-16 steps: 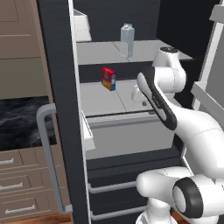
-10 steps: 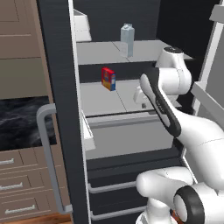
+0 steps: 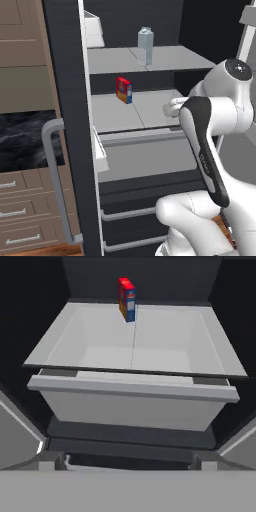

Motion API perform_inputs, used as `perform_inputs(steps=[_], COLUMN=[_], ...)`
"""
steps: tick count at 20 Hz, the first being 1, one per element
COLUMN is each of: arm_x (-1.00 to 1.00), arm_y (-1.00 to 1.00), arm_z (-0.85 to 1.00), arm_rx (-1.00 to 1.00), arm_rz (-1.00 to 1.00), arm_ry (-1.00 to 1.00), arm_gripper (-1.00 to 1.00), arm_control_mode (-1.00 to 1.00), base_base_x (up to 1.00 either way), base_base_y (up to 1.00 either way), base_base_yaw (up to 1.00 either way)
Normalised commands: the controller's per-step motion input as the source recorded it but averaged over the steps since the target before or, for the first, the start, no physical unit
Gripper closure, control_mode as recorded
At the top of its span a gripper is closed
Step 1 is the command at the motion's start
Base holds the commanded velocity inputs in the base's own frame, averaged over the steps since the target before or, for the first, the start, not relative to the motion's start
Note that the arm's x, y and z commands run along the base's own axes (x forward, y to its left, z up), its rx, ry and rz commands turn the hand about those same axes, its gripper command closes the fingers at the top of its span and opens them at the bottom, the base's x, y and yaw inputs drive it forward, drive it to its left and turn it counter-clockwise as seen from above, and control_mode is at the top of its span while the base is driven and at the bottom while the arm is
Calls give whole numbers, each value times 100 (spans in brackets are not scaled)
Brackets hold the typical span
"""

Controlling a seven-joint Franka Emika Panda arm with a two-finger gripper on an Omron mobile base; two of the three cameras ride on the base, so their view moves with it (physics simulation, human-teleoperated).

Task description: Take out the milk from the fridge and place it on the tray on the counter. Then take the sugar cube near the tray and place it in the tray.

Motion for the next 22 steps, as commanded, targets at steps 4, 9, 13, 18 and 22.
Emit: perform_inputs(steps=[4,9,13,18,22], arm_x=[-12,0,1,22,37], arm_y=[2,5,0,2,1], arm_z=[87,85,62,22,24], arm_rx=[0,0,0,0,0], arm_rz=[0,0,0,0,0], arm_ry=[-22,-20,-24,-8,0], arm_gripper=[-100,-100,-100,-100,-100], arm_control_mode=[-100,-100,-100,-100,-100], base_base_x=[0,0,0,0,0], base_base_y=[0,0,0,0,0], base_base_yaw=[0,0,0,0,0])
